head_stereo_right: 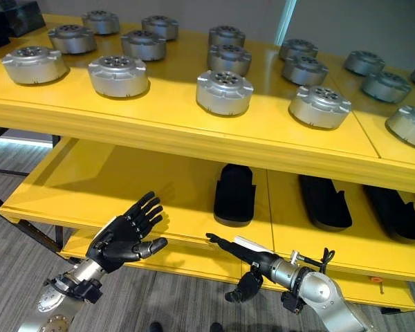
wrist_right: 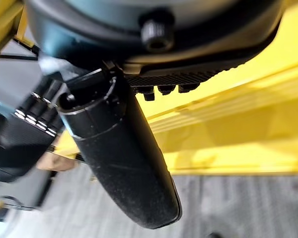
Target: Move parts from the plastic box to the shelf.
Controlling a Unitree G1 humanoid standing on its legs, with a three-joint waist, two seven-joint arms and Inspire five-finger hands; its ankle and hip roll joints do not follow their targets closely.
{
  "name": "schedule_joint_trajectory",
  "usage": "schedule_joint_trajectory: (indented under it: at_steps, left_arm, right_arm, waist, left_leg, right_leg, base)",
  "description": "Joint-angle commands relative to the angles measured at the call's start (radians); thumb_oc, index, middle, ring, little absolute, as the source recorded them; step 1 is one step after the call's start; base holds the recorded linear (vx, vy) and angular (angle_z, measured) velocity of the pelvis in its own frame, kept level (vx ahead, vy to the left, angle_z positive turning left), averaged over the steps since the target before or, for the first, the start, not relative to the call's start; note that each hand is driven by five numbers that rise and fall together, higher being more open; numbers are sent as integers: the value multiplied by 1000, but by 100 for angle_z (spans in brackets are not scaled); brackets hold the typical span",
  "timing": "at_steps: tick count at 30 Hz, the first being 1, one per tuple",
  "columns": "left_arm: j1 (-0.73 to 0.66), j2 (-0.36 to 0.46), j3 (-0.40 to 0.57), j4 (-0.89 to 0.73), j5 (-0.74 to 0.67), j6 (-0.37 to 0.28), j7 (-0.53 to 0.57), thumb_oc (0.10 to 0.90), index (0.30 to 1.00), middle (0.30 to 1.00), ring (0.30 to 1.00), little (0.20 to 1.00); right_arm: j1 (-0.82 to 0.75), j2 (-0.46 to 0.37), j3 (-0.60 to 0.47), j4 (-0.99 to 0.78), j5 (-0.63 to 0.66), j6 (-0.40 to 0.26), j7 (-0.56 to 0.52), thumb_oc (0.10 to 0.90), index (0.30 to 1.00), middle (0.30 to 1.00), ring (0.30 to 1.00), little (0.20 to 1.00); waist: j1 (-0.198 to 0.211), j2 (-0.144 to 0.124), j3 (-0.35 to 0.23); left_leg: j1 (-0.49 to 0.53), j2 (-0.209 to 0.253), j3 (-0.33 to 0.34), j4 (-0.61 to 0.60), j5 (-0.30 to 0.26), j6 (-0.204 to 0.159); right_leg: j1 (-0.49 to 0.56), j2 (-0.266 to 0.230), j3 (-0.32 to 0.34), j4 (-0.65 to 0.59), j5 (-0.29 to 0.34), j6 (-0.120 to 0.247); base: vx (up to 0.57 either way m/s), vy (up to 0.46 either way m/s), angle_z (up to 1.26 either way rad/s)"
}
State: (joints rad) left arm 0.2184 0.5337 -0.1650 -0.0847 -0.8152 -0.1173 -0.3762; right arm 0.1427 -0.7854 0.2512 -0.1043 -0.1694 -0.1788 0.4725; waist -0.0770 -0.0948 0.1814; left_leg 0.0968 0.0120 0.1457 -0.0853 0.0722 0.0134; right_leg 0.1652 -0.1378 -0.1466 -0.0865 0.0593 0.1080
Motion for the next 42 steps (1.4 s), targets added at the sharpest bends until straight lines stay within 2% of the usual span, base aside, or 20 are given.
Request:
schedule_joint_trajectory:
  at_steps: [1, 3, 5, 6, 12, 16, 24, 33, 42]
  left_arm:
    - [-117, -12, 30, -67, 10, -143, 1, 900, 1000, 1000, 1000, 1000]
    - [-122, -21, 34, -70, 5, -151, 4, 900, 1000, 1000, 1000, 1000]
    - [-123, -23, 36, -71, 2, -151, 5, 900, 1000, 1000, 1000, 1000]
    - [-133, -29, 42, -74, -7, -149, 10, 900, 1000, 1000, 1000, 1000]
    - [-142, -43, 53, -86, -1, -155, 14, 900, 1000, 1000, 1000, 1000]
    - [-140, -42, 63, -85, 29, -154, 20, 900, 1000, 1000, 1000, 1000]
    - [-145, -54, 58, -80, 9, -135, -7, 900, 1000, 1000, 1000, 1000]
    - [-151, -59, 52, -76, 18, -118, -22, 900, 1000, 1000, 1000, 1000]
    - [-164, -65, 42, -69, 24, -100, -28, 900, 1000, 1000, 1000, 1000]
  right_arm:
    - [-144, -49, 27, -11, -57, -86, -83, 900, 1000, 1000, 1000, 1000]
    - [-158, -45, 43, 6, -123, -85, -107, 900, 1000, 1000, 1000, 1000]
    - [-159, -45, 46, 9, -129, -85, -113, 900, 1000, 1000, 1000, 1000]
    - [-171, -49, 59, 28, -167, -76, -158, 900, 1000, 1000, 1000, 1000]
    - [-188, -41, 67, 71, -251, -63, -240, 900, 1000, 1000, 1000, 1000]
    - [-191, -38, 64, 83, -260, -46, -209, 900, 1000, 1000, 1000, 1000]
    - [-215, -17, 103, 155, -286, -19, -251, 900, 1000, 1000, 1000, 1000]
    - [-243, 22, 134, 229, -291, 22, -237, 900, 1000, 1000, 1000, 1000]
    - [-292, 63, 172, 341, -330, 38, -306, 900, 1000, 1000, 1000, 1000]
  waist:
    - [27, 7, 4]
    - [30, 7, 6]
    - [30, 7, 5]
    - [33, 8, 3]
    - [34, 9, 2]
    - [36, 10, 2]
    - [45, 10, 1]
    - [57, 13, 2]
    - [78, 17, 8]
  left_leg:
    - [93, 46, 80, -1, -136, -10]
    - [95, 47, 80, -1, -137, -11]
    - [95, 48, 80, -1, -137, -12]
    - [95, 48, 80, -2, -138, -12]
    - [94, 52, 81, -2, -139, -15]
    - [93, 54, 81, 0, -140, -16]
    - [93, 58, 77, 2, -140, -17]
    - [89, 58, 72, 5, -141, -17]
    - [83, 59, 59, 18, -144, -14]
  right_leg:
    - [-9, 7, 4, 21, -35, 49]
    - [-7, 6, 1, 21, -38, 48]
    - [-6, 6, 1, 20, -38, 47]
    - [-4, 7, -1, 17, -40, 46]
    - [-5, 8, -5, 18, -44, 43]
    - [-5, 9, -9, 22, -49, 41]
    - [-1, 9, -18, 23, -55, 35]
    - [-1, 7, -29, 25, -59, 33]
    - [1, 6, -44, 40, -72, 26]
  base:
    - [0, 0, 0]
    - [0, 0, 0]
    - [0, 0, 0]
    - [0, 0, 0]
    - [1, -5, 0]
    - [0, 0, 0]
    - [0, 0, 0]
    - [0, 0, 0]
    - [3, -4, 1]
